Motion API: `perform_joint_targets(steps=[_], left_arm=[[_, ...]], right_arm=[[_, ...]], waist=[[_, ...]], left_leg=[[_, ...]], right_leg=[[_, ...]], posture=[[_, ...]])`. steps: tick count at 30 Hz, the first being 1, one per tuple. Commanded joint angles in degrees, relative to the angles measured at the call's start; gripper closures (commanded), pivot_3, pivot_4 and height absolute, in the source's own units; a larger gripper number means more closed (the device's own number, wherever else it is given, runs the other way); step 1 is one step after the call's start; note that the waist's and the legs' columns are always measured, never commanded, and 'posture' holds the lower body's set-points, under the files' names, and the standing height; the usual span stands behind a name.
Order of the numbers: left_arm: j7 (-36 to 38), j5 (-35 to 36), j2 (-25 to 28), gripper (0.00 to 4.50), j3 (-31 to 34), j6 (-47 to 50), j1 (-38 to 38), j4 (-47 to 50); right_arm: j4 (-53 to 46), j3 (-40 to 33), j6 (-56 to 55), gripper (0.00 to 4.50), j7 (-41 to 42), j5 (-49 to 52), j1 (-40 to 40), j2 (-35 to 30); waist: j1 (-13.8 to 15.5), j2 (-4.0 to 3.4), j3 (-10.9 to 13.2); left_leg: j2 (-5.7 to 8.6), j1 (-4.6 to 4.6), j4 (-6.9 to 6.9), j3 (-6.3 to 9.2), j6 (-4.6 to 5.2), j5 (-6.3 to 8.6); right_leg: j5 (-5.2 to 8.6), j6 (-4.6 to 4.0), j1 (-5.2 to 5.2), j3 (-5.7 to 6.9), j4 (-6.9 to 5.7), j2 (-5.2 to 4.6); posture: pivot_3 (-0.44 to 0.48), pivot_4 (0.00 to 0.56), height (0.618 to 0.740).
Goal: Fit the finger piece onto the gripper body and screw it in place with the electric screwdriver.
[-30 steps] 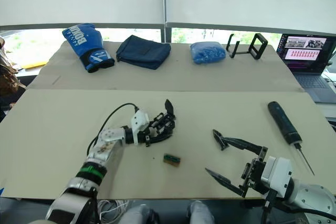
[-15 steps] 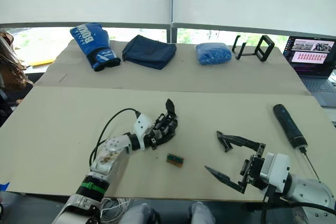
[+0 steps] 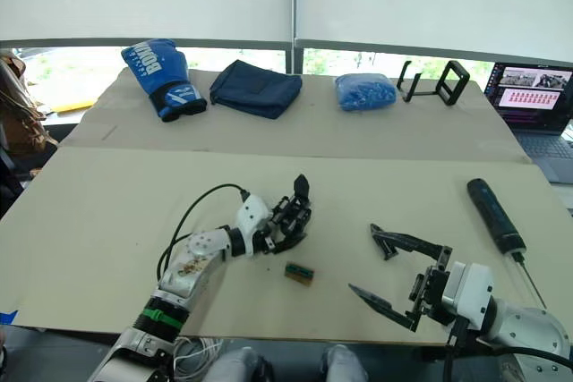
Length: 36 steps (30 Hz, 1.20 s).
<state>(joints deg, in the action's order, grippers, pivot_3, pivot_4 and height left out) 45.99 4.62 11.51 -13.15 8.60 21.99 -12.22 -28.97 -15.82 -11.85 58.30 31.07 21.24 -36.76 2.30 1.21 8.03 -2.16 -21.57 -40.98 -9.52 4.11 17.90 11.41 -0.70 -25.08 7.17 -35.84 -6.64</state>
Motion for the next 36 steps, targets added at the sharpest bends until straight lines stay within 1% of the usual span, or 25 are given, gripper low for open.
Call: perform_joint_targets(steps=[1, 4, 8, 12, 15, 20, 24, 32, 35, 36], left_arm=[[2.0, 0.3, 1.3, 0.05, -0.7, -0.2, 0.7, -1.0], [4.2, 0.9, 3.0, 0.05, 0.2, -1.3, 2.4, -3.5], [10.1, 3.1, 5.2, 0.05, 1.6, -4.5, 5.5, -9.5], [20.9, 3.6, 8.5, 0.05, 0.7, -12.2, 10.0, -18.4], [24.2, 3.6, 8.2, 0.05, 1.4, -18.3, 14.5, -27.0], [26.9, 3.3, 5.7, 0.05, 3.1, -26.0, 20.6, -38.9], [29.8, 2.1, 4.4, 0.05, 3.0, -28.8, 23.5, -45.1], [31.2, -0.4, 1.7, 0.05, 3.4, -34.3, 27.9, -52.3], [31.4, -1.1, 1.3, 0.05, 3.9, -34.8, 28.8, -54.0], [31.5, -1.2, 1.2, 0.29, 4.0, -35.0, 29.0, -54.4]], right_arm=[[-2.0, 0.0, 0.2, 0.0, -0.8, 0.3, -0.4, 0.1], [-1.8, -0.3, 0.5, 0.0, -0.9, 0.4, -0.9, -0.3], [-1.6, -0.9, 0.8, 0.0, -1.0, 0.7, -1.1, -0.8], [-1.8, -1.0, 1.1, 0.0, -1.0, 0.7, -1.0, -0.9], [-1.6, -0.8, 1.2, 0.0, -0.8, 0.6, -1.3, -0.8], [-1.0, -0.6, 1.1, 0.0, -0.5, 0.5, -1.8, -0.8], [-0.9, -0.7, 1.3, 0.0, -0.3, 0.6, -2.1, -1.0], [-2.1, -1.7, 1.7, 0.0, -0.2, 0.7, -0.5, -1.0], [-2.8, -2.0, 1.4, 0.0, -0.7, 0.3, 0.9, -0.6], [-2.9, -2.0, 1.2, 0.0, -0.8, 0.1, 1.4, -0.5]], waist=[[-0.1, -0.01, 0.0], [-0.1, -0.01, 0.0], [-0.4, -0.03, 0.0], [-0.8, -0.03, 0.0], [-0.9, -0.03, 0.0], [-0.8, -0.01, 0.0], [-0.9, 0.0, 0.0], [-0.8, 0.0, 0.0], [-0.9, 0.01, 0.0], [-1.0, 0.01, 0.0]], left_leg=[[0.0, 0.01, 0.0, 0.0, 0.0, 0.0], [0.0, 0.03, 0.01, 0.0, -0.02, -0.01], [-0.02, 0.08, 0.03, -0.02, -0.06, -0.03], [-0.03, 0.09, 0.05, -0.03, -0.09, -0.05], [-0.03, 0.08, 0.05, -0.03, -0.1, -0.05], [-0.02, -0.02, 0.01, -0.02, -0.04, -0.02], [0.02, -0.08, -0.04, -0.03, -0.01, -0.01], [0.07, -0.17, -0.11, 0.0, 0.17, 0.1], [0.08, -0.23, -0.19, 0.0, 0.19, 0.11], [0.08, -0.24, -0.22, 0.0, 0.2, 0.11]], right_leg=[[0.0, 0.0, 0.0, 0.0, 0.0, 0.0], [0.0, 0.0, 0.0, 0.01, -0.01, 0.01], [0.0, 0.0, -0.01, 0.01, -0.04, 0.05], [0.0, -0.01, -0.02, 0.05, -0.05, 0.08], [0.0, -0.01, -0.03, 0.09, -0.05, 0.08], [-0.01, -0.01, -0.04, 0.11, -0.02, 0.06], [-0.01, 0.0, -0.05, 0.19, 0.0, 0.06], [-0.03, 0.04, -0.06, 0.24, 0.03, 0.01], [-0.04, 0.08, -0.07, 0.26, 0.05, 0.01], [-0.04, 0.09, -0.07, 0.25, 0.04, 0.01]], posture=[[0.0, 0.15, 0.74], [0.0, 0.15, 0.74], [0.0, 0.15, 0.74], [0.0, 0.15, 0.74], [0.0, 0.15, 0.74], [0.0, 0.15, 0.74], [0.0, 0.15, 0.74], [0.0, 0.15, 0.74], [0.0, 0.15, 0.74], [0.0, 0.15, 0.74]])
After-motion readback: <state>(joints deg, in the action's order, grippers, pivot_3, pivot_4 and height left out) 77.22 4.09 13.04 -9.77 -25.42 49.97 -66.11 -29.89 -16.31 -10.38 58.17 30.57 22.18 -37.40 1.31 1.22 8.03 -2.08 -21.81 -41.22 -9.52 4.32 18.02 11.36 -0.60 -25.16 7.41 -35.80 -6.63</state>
